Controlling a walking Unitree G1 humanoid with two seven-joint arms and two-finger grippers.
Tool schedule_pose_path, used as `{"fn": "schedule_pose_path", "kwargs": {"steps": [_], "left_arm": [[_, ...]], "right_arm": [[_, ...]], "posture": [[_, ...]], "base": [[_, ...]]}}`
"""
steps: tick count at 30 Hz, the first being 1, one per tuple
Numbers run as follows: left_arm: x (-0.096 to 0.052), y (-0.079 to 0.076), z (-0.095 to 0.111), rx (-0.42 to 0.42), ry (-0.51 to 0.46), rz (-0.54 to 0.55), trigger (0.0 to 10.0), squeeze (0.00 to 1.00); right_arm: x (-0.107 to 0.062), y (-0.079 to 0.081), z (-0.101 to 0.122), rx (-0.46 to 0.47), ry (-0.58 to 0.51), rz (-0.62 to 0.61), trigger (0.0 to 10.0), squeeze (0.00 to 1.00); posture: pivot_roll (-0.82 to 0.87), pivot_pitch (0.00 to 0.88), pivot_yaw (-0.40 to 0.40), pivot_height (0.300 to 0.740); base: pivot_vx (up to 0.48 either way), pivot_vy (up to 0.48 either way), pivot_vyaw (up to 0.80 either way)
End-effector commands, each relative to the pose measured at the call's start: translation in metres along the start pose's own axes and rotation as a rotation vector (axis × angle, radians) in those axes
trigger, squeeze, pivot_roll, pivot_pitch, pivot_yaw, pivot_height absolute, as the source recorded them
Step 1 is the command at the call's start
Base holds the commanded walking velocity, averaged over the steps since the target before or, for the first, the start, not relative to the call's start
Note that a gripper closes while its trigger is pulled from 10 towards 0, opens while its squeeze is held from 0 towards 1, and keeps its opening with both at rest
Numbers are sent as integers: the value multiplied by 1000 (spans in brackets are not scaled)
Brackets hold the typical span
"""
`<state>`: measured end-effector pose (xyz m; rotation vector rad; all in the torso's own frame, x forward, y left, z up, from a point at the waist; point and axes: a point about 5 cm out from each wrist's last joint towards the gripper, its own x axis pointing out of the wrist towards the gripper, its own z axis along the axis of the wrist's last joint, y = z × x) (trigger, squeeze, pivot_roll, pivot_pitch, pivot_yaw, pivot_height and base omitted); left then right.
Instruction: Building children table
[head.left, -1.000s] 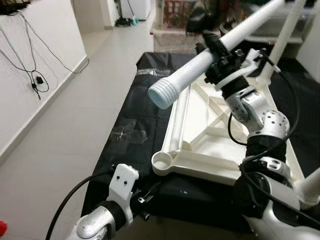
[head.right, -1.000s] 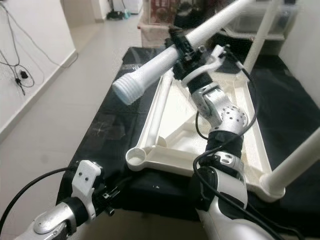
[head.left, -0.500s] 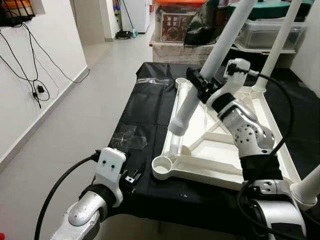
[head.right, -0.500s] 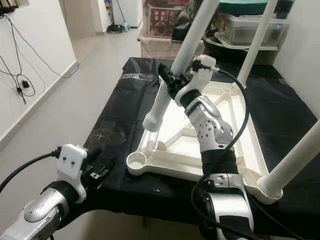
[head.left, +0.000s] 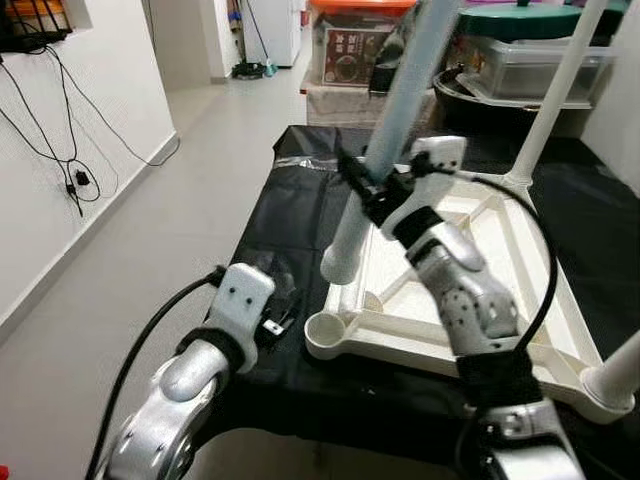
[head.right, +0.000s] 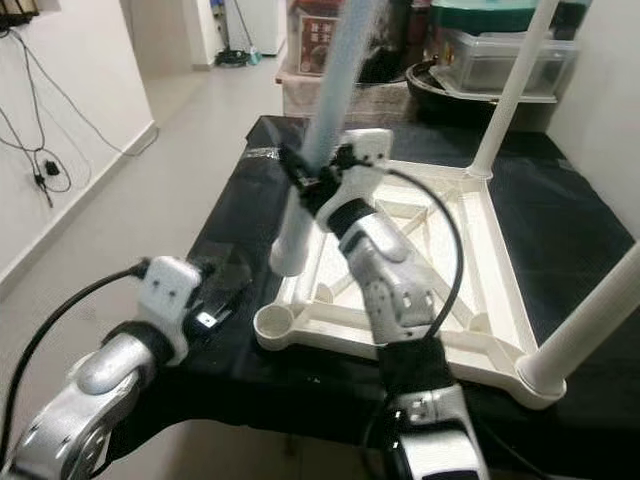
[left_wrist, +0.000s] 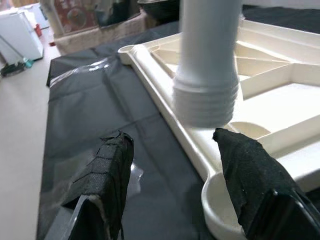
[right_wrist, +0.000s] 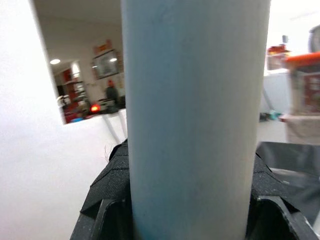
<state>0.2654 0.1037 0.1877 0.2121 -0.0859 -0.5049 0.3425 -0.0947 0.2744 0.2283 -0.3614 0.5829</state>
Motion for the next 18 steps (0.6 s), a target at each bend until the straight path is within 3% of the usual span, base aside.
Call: {"fn": "schedule_pose_path", "kwargs": {"steps": [1,8,9,17,18], "left_arm": [[7,-3,-4,10,9,-18,10000,0],[24,-4,-6,8,-18,-21,10000,0],[26,-4,-5,8,-22,-21,10000,1000],[34,-10,-6,12,-28,-53,10000,1000],[34,-12,-7,-5,-29,-63,10000,757]], "right_arm": [[-1,5,6,-16,-38,9,0,0],[-3,17,7,-29,-40,51,0,0],[-3,19,6,-33,-39,55,0,0],[-6,23,3,-37,-34,68,0,0],[-6,24,2,-35,-33,70,0,0]], "posture": [[176,28,-29,740],[168,29,-28,740],[169,28,-28,740],[169,27,-29,740],[169,26,-28,740]], "base": [[0,0,0],[0,0,0],[0,0,0],[0,0,0],[0,0,0]]}}
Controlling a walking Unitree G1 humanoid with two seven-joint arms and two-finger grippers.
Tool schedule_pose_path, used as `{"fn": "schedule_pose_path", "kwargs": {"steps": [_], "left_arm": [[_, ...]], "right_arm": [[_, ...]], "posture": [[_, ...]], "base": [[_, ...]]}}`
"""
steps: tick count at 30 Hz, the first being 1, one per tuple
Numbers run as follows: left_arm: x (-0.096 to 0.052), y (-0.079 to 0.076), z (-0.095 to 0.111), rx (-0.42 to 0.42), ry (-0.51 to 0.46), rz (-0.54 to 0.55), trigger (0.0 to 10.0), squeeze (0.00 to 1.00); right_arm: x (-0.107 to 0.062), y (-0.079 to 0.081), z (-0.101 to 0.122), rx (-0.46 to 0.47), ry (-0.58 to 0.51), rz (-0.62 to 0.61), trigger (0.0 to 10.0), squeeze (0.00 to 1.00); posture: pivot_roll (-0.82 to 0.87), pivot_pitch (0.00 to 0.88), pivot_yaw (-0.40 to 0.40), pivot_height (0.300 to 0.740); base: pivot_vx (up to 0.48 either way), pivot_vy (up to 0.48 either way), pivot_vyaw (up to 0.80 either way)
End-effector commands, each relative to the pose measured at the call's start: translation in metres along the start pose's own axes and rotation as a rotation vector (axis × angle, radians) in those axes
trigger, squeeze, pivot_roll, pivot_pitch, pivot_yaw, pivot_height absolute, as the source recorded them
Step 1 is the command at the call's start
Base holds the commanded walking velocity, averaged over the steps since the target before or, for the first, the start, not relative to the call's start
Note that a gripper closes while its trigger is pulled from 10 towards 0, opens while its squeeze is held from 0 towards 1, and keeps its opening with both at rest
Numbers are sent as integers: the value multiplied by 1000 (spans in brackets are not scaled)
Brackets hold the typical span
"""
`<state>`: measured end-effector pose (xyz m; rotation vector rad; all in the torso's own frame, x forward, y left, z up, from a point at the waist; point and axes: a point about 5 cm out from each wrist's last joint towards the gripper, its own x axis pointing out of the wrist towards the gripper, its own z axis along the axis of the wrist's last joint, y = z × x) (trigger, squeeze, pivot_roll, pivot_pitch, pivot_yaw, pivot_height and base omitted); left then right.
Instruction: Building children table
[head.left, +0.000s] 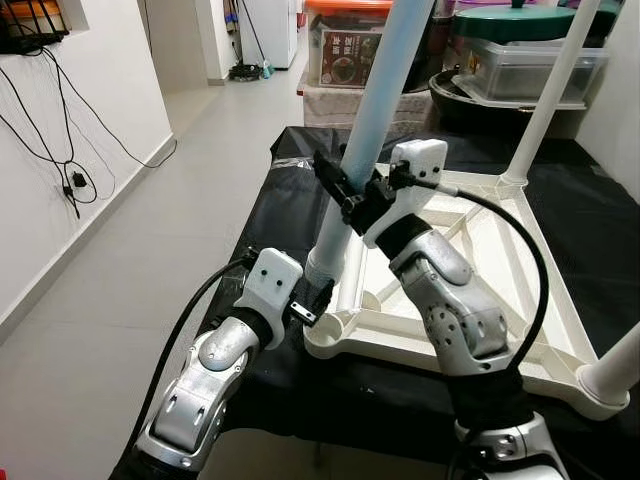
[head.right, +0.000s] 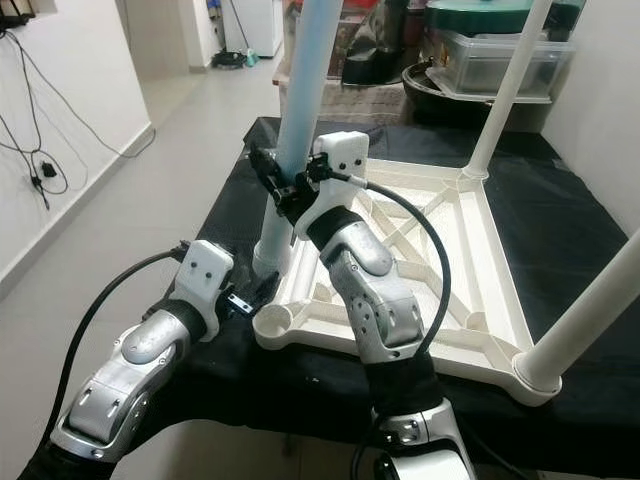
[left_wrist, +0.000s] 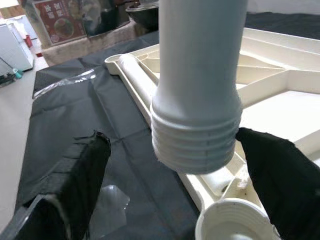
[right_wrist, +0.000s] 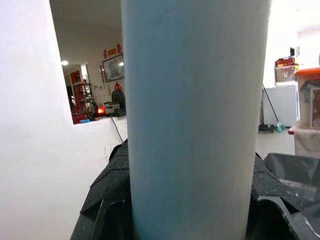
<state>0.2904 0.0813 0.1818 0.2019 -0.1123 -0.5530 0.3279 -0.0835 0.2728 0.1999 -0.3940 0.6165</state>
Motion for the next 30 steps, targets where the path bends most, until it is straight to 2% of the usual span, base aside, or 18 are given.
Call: {"fn": "schedule_pose_path", "kwargs": {"steps": [1,5,6,7,8,16,28,29,30], "left_arm": [[2,-5,-3,-13,3,-24,10000,1000],[3,-7,-5,-8,1,-43,10000,1000],[6,-7,-8,20,3,-43,10000,922],[6,-7,-8,26,4,-41,10000,922],[7,-6,-8,25,2,-35,10000,0],[11,-3,-8,25,-13,-23,10000,0],[16,-7,-7,19,-43,-36,10000,0],[17,-7,-7,21,-44,-35,4353,0],[17,-7,-8,22,-45,-35,4353,0]], "right_arm": [[1,8,3,-6,-12,29,0,0],[1,9,3,0,-13,32,0,0],[1,12,3,4,-14,36,0,0],[1,12,4,5,-14,37,0,0],[1,13,4,4,-14,44,0,0],[-1,19,2,10,-8,64,0,0],[-6,28,-2,27,12,91,0,0],[-6,29,-2,28,13,92,0,0],[-7,29,-2,29,13,93,0,0]], "posture": [[168,26,-28,740],[168,22,-27,740],[167,22,-26,740],[167,22,-26,740],[165,19,-25,740],[163,15,-25,740],[155,5,-22,740],[153,4,-22,740],[152,4,-21,740]], "base": [[0,0,0],[0,0,0],[0,0,0],[0,0,0],[0,0,0],[0,0,0],[0,0,0],[0,0,0],[0,0,0]]}}
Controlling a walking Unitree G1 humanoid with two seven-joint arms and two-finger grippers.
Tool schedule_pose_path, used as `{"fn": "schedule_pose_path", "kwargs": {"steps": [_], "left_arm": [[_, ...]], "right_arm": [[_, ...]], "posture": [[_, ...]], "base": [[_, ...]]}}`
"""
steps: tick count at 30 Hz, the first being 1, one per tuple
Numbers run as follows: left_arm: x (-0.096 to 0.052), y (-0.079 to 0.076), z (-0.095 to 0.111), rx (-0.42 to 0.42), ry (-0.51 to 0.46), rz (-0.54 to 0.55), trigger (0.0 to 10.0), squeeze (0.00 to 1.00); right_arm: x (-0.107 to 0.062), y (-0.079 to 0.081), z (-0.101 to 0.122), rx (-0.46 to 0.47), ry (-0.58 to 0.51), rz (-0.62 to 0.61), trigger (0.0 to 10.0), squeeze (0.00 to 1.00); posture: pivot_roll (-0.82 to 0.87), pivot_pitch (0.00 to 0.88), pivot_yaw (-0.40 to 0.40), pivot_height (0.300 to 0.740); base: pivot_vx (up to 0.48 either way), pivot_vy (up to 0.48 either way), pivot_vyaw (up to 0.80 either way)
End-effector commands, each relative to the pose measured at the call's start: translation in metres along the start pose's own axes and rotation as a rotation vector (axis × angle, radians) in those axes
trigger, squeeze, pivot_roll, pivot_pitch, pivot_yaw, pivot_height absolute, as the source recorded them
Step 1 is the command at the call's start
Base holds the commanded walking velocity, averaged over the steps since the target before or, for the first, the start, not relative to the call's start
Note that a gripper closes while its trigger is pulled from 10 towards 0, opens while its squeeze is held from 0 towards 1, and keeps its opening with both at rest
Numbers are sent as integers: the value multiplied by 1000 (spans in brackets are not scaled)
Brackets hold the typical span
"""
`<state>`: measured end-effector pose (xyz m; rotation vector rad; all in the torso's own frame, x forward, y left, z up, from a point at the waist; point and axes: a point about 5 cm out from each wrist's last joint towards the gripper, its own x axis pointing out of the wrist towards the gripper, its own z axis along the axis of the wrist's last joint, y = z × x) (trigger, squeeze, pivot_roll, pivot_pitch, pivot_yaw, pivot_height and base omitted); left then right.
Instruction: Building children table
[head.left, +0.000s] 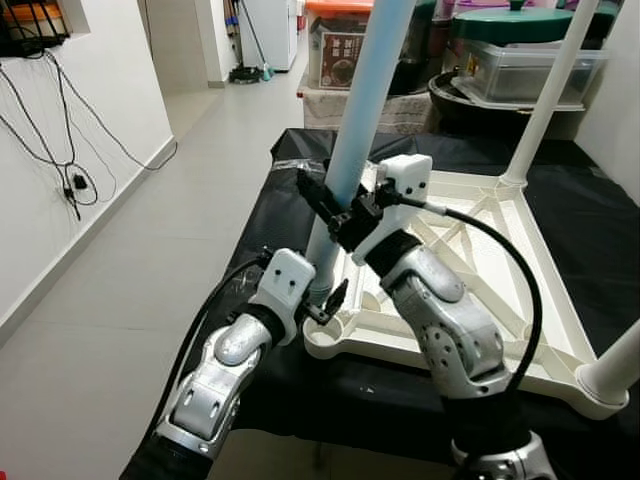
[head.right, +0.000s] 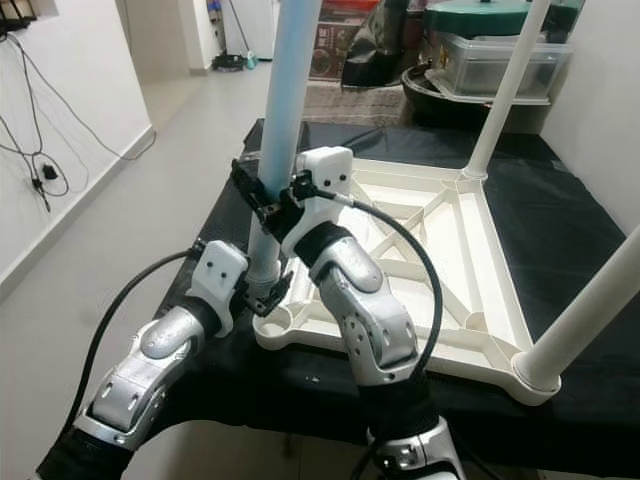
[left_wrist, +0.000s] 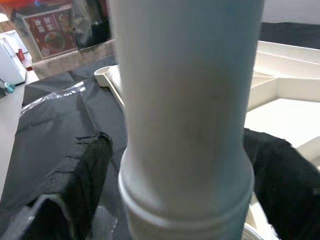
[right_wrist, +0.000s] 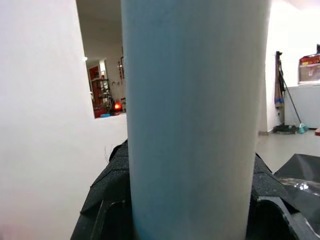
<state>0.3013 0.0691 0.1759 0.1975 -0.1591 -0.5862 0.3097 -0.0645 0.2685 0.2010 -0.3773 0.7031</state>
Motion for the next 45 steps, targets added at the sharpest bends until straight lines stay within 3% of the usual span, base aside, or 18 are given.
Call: {"fn": "schedule_pose_path", "kwargs": {"steps": [1,12,13,14,16,17,18,19,21,22,23,43,44,45], "left_arm": [[2,-1,-2,16,3,-10,0,0],[1,0,-4,30,-1,-4,0,0],[1,1,-4,37,3,-4,2353,0],[1,1,-5,43,7,-1,10000,0],[1,2,-5,50,9,1,10000,0],[1,2,-5,64,11,-2,10000,0],[1,3,-5,78,10,-6,10000,0],[1,3,-4,84,8,-8,10000,0],[1,3,-4,87,7,-9,10000,0],[1,3,-4,90,4,-9,10000,0],[1,3,-2,93,0,-10,10000,0],[2,-3,-1,119,-18,-42,10000,0],[2,-4,-2,120,-17,-44,10000,0],[2,-4,-2,120,-17,-44,10000,0]], "right_arm": [[-1,4,2,3,-7,14,0,0],[-1,1,5,-6,-12,-3,0,0],[-1,-1,3,-7,-6,-9,0,0],[-1,-2,2,-12,3,-13,10000,0],[-1,-2,1,-16,10,-15,10000,0],[-2,-2,-1,-19,18,-14,10000,361],[-2,-2,-2,-26,22,-11,10000,361],[-3,-2,-3,-30,30,-9,10000,1000],[-3,-2,-4,-32,35,-8,10000,1000],[-3,-2,-5,-36,46,-2,10000,267],[-2,-1,-6,-39,55,2,10000,0],[-3,6,-16,-5,116,42,10000,0],[-3,6,-16,-4,116,43,3412,0],[-3,6,-16,-4,116,43,3412,0]], "posture": [[151,3,-20,740],[151,0,-20,740],[153,2,-22,740],[155,4,-22,740],[155,4,-22,740],[154,5,-22,740],[154,6,-23,740],[155,6,-24,740],[155,7,-24,740],[154,9,-25,740],[154,12,-25,740],[154,16,-26,740],[154,17,-26,740],[154,17,-26,740]], "base": [[0,0,0],[0,0,0],[0,0,0],[0,0,0],[0,0,0],[0,0,0],[0,0,0],[0,0,0],[0,0,0],[0,0,0],[0,0,0],[0,0,0],[0,0,0],[0,0,0]]}}
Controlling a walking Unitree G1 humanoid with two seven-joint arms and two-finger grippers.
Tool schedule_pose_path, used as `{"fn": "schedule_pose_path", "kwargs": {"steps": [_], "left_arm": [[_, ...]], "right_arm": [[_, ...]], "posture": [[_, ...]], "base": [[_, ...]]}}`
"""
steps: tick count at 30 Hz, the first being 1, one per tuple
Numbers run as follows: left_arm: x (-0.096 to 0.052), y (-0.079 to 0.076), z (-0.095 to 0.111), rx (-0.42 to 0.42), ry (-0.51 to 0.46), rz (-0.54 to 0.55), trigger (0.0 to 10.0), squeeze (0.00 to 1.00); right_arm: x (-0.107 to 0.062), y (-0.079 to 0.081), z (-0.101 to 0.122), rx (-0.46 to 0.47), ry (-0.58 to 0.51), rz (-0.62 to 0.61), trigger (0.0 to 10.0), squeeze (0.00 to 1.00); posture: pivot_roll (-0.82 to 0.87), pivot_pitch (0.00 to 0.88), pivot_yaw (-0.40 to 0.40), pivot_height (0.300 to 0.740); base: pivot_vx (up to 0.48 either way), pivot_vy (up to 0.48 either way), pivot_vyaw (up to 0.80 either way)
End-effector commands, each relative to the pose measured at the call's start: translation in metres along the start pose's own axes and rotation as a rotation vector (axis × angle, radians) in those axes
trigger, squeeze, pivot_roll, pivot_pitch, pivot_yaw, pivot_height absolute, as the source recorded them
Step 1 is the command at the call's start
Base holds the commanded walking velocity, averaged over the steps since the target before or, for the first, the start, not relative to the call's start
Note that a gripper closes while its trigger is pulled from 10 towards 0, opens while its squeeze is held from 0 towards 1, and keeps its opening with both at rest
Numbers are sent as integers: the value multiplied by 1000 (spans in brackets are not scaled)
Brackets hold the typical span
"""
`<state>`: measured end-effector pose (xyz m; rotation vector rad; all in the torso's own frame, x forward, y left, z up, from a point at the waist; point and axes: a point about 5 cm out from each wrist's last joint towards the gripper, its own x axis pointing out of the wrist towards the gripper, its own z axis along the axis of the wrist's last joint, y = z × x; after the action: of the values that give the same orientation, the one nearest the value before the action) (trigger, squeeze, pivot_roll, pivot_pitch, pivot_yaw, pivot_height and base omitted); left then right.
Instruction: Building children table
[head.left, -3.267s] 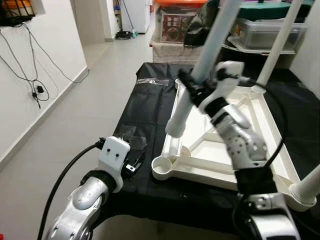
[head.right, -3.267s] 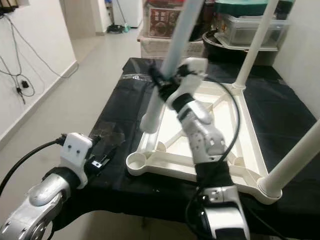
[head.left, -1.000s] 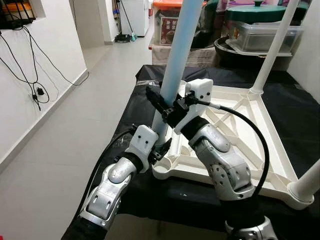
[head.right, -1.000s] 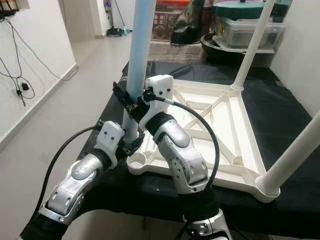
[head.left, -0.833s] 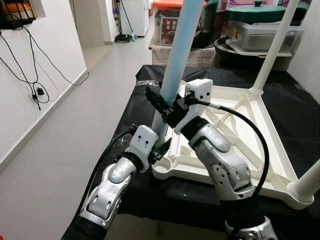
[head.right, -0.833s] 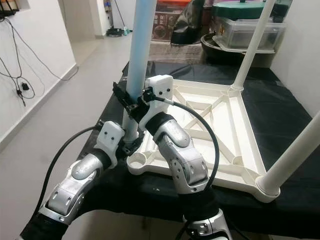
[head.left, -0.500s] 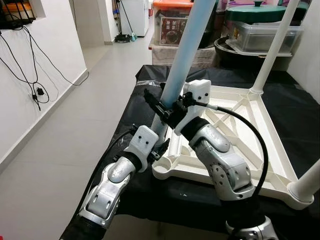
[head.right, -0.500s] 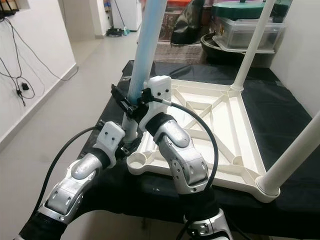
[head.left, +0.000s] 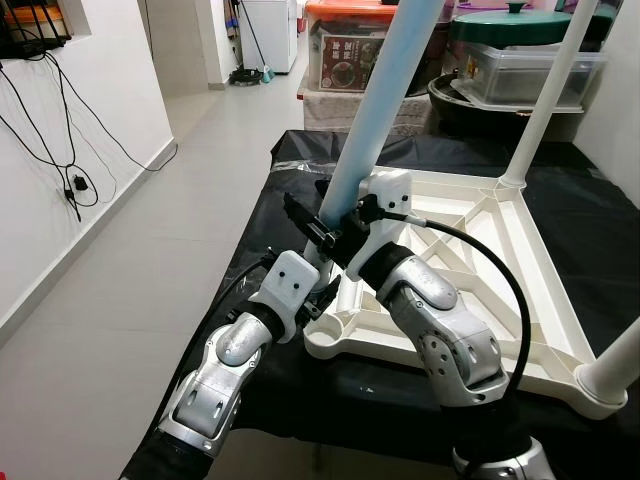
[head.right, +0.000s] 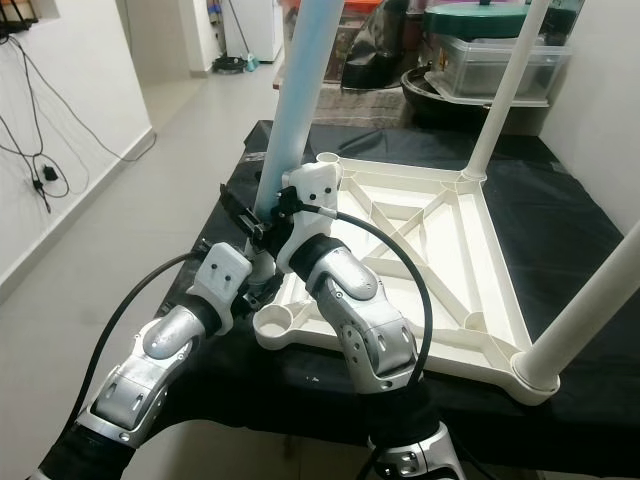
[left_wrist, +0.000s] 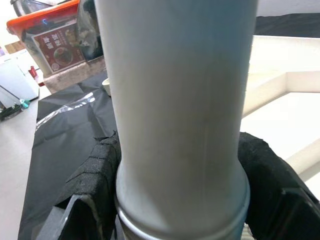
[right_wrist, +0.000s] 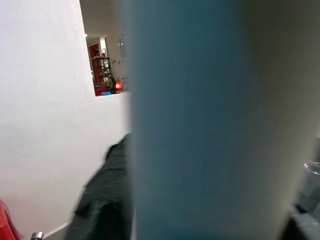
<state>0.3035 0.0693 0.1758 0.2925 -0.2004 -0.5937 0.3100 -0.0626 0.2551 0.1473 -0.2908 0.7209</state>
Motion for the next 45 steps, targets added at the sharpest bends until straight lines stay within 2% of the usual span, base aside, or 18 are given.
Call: {"fn": "schedule_pose_path", "kwargs": {"steps": [1,2,12,15,16,23,24,29,30,31,32,34,36,37,38,39,43,45], "left_arm": [[0,-6,-1,19,-5,-31,10000,0],[0,-7,-1,21,-5,-35,10000,0],[-2,-9,-5,13,9,-43,10000,0],[-4,-7,-11,-1,45,-48,10000,0],[-4,-7,-12,1,52,-48,10000,1000],[-8,-1,-17,-20,68,-31,10000,1000],[-13,4,-20,-8,88,3,10000,1000],[-15,6,-22,5,99,16,10000,1000],[-18,8,-25,15,112,32,10000,949],[-22,10,-26,22,118,53,10000,0],[-22,10,-26,22,118,53,10000,0],[-34,14,-26,8,117,133,10000,0],[-34,14,-26,8,117,133,10000,0],[-41,14,-24,-15,108,168,10000,0],[-41,14,-24,-15,108,168,10000,0],[-50,10,-19,-41,93,203,10000,0],[-62,3,-16,-66,94,231,10000,0],[-62,3,-16,-66,94,231,10000,0]], "right_arm": [[2,6,-3,12,17,30,3412,0],[1,6,-4,14,18,31,0,0],[1,3,-3,16,16,26,0,0],[1,2,-2,26,12,19,0,0],[0,2,-2,28,11,18,0,0],[1,-1,0,35,1,3,0,0],[2,-5,3,40,-10,-11,0,0],[2,-7,4,42,-16,-19,0,0],[2,-11,6,37,-24,-38,0,0],[2,-17,8,36,-35,-73,10000,0],[2,-17,8,36,-35,-73,10000,0],[-1,-35,11,15,-48,-171,10000,0],[-1,-35,11,15,-48,-171,10000,0],[-3,-42,10,-9,-49,-214,10000,0],[-3,-42,10,-9,-49,-214,10000,0],[-7,-49,8,-40,-44,-253,10000,0],[-9,-50,4,-47,-32,-266,10000,0],[-9,-50,4,-47,-32,-266,10000,0]], "posture": [[154,17,-26,740],[154,17,-27,740],[152,17,-25,740],[152,15,-29,740],[152,15,-29,740],[153,10,-28,740],[152,7,-28,740],[153,7,-27,740],[154,3,-29,740],[152,1,-29,740],[152,1,-29,740],[158,0,-32,740],[158,0,-32,740],[159,0,-34,740],[159,0,-34,740],[159,0,-34,740],[167,0,-40,740],[167,0,-40,740]], "base": [[0,0,0],[0,0,0],[0,0,0],[0,0,0],[0,0,0],[0,0,0],[0,0,0],[0,0,0],[0,0,0],[0,0,0],[0,0,0],[0,0,0],[0,0,0],[0,0,0],[0,0,0],[0,0,800],[0,0,800],[0,0,800]]}}
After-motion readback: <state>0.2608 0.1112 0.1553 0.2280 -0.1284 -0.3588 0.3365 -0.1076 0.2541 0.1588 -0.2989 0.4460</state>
